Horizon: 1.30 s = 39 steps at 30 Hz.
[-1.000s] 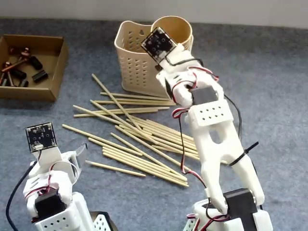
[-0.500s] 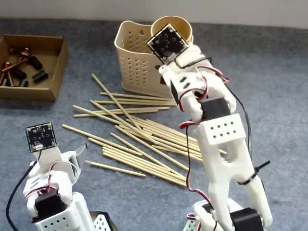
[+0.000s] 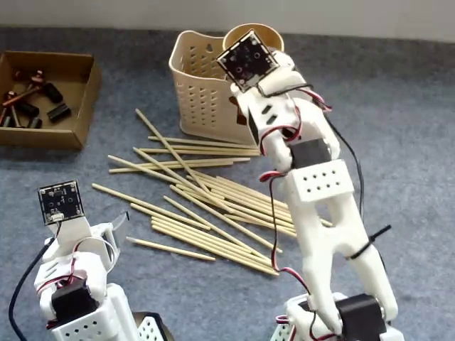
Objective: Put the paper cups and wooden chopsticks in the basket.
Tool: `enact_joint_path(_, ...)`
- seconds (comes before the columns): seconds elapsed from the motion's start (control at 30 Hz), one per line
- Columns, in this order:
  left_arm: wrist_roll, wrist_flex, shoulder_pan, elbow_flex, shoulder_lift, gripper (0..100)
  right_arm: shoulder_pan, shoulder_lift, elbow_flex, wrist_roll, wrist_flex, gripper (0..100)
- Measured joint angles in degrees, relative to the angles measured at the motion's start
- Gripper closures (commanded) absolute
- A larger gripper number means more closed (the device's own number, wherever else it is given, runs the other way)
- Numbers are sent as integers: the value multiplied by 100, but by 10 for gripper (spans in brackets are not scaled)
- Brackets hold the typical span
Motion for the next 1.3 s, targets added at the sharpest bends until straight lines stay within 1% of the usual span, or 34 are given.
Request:
enact_joint_path(0.13, 0, 0, 0, 0, 0, 668, 0, 343, 105, -18, -26, 982)
enact_joint_path(0.27, 0, 0, 0, 0, 0, 668, -9, 308, 281, -26, -62, 982)
enact_joint_path(0.73, 0, 0, 0, 0, 0, 668, -9, -255, 651, -26, -18, 982)
enact_joint_path(0.9, 0, 0, 0, 0, 0, 668, -18, -730, 659, -26, -9, 982)
enact_joint_path(1.03, 0, 0, 0, 0, 0, 668, -308, -1486, 844, -26, 79, 982)
enact_joint_path(1.3, 0, 0, 0, 0, 0, 668, -1143, -3086, 1574, -26, 1037, 982)
